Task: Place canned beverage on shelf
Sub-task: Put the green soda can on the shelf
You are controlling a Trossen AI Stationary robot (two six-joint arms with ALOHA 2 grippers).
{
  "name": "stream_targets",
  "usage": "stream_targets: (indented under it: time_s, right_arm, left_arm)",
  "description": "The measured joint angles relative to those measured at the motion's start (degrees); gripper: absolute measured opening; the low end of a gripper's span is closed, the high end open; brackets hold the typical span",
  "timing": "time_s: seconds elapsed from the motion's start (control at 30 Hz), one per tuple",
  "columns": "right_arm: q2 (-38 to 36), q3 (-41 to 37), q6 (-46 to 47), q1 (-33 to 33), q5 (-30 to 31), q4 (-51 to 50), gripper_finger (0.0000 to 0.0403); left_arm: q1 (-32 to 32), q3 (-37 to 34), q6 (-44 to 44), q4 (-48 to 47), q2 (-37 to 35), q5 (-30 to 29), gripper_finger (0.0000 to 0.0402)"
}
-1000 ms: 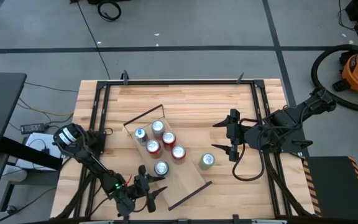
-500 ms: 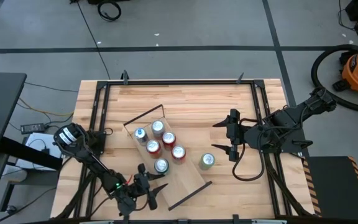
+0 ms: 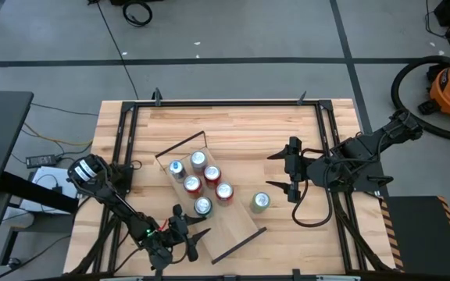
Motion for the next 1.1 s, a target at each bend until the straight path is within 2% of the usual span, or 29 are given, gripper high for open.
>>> stream_targets:
  time_s: [1.1]
  right_arm:
    - [0.0, 0.0, 0.0, 0.0, 0.0, 0.0, 0.0352]
  left_arm:
    - [-0.6, 0.0, 0.1, -4.4, 0.0, -1.5, 0.0187]
